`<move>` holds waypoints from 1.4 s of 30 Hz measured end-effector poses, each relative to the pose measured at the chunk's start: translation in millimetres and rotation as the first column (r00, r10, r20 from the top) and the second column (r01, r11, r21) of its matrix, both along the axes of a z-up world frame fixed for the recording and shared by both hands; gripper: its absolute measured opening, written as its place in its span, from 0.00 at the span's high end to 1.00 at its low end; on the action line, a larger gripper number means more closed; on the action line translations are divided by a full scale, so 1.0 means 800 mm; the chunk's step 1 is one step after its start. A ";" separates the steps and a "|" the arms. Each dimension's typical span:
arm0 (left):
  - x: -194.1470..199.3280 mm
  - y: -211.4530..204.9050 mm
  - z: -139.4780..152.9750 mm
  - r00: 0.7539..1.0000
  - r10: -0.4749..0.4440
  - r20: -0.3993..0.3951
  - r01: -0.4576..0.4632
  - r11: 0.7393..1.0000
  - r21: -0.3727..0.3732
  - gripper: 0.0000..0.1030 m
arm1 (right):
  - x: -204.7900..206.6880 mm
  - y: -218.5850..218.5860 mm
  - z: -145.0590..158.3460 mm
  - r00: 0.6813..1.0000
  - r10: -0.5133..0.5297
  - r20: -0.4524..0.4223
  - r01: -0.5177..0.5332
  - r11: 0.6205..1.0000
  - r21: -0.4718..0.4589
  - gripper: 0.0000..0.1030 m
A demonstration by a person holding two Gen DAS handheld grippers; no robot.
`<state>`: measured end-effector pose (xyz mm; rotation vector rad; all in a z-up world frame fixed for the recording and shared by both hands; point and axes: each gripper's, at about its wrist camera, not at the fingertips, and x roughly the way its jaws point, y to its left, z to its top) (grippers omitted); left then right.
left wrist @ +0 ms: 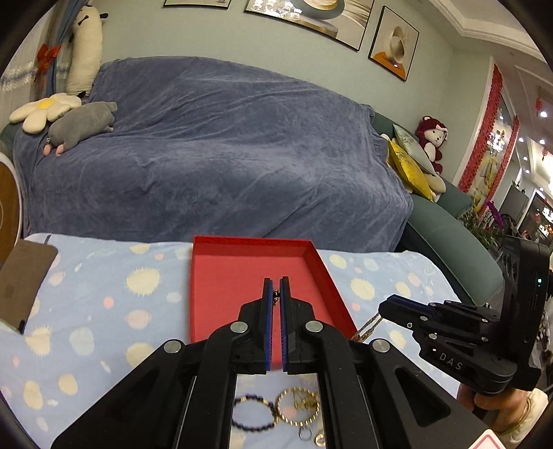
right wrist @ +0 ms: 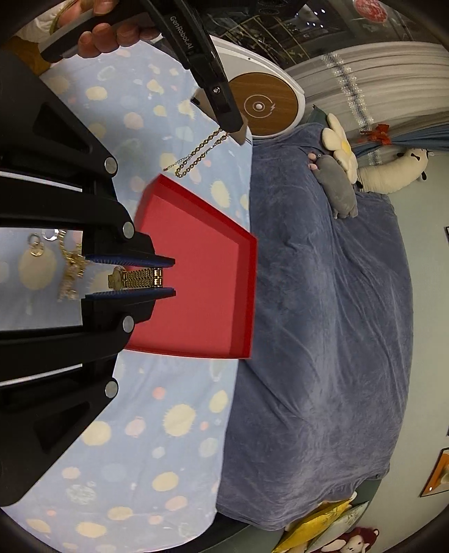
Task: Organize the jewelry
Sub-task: 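Carry the watch and pendant over the red box while both grippers open to drop them, then close the left gripper on the black bead bracelet while the right gripper grasps a thin gold chain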
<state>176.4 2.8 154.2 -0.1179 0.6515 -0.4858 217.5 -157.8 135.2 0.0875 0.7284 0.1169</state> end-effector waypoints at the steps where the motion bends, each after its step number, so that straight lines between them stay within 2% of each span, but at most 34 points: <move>1: 0.017 -0.005 0.001 1.000 0.003 0.009 -0.003 1.000 0.002 0.98 | 0.019 -0.003 0.000 1.000 -0.002 0.001 0.002 1.000 0.000 0.89; 6: 0.106 -0.034 -0.014 1.000 0.016 -0.001 -0.016 1.000 0.024 0.98 | 0.111 -0.017 -0.017 1.000 -0.022 -0.012 0.022 1.000 0.008 0.89; 12: 0.188 -0.060 -0.063 0.997 0.046 -0.063 -0.043 0.997 0.059 0.98 | 0.193 -0.034 -0.063 0.997 -0.052 -0.051 0.053 0.998 0.021 0.89; 18: 0.240 -0.063 -0.107 0.986 0.113 -0.124 -0.107 0.992 0.060 0.97 | 0.234 -0.047 -0.103 0.992 -0.076 -0.103 0.077 0.997 0.006 0.89; 20: 0.242 -0.063 -0.116 0.982 0.133 -0.135 -0.122 0.989 0.084 0.90 | 0.228 -0.050 -0.106 0.991 -0.093 -0.098 0.092 0.996 -0.008 0.87; 21: 0.238 -0.062 -0.117 0.982 0.137 -0.132 -0.125 0.987 0.097 0.76 | 0.222 -0.050 -0.106 0.991 -0.095 -0.093 0.094 0.995 -0.014 0.84; 22: 0.231 -0.059 -0.117 0.981 0.152 -0.121 -0.138 0.983 0.117 0.66 | 0.212 -0.052 -0.103 0.992 -0.097 -0.085 0.096 0.995 -0.013 0.75; 23: 0.221 -0.054 -0.116 0.980 0.165 -0.108 -0.152 0.980 0.125 0.49 | 0.202 -0.053 -0.102 0.992 -0.100 -0.077 0.099 0.995 -0.007 0.69; 24: 0.210 -0.048 -0.114 0.980 0.174 -0.096 -0.162 0.979 0.123 0.44 | 0.188 -0.055 -0.098 0.993 -0.100 -0.069 0.100 0.995 0.002 0.62; 31: 0.107 0.009 -0.093 0.984 0.124 -0.126 -0.121 0.992 0.030 0.40 | 0.076 -0.052 -0.066 0.997 -0.047 -0.062 0.049 0.999 0.024 0.62; 35: 0.047 0.027 -0.097 0.978 0.112 -0.179 -0.104 0.993 0.051 0.40 | 0.008 -0.039 -0.060 0.996 -0.035 -0.084 0.039 0.998 0.048 0.62; 39: -0.010 0.044 -0.120 0.962 0.141 -0.234 -0.131 0.990 0.058 0.40 | -0.052 -0.016 -0.082 0.993 -0.022 -0.119 0.028 0.999 0.046 0.62; 42: -0.038 0.049 -0.143 0.946 0.176 -0.272 -0.165 0.984 0.063 0.40 | -0.085 -0.008 -0.102 0.990 -0.022 -0.139 0.035 0.995 0.096 0.62</move>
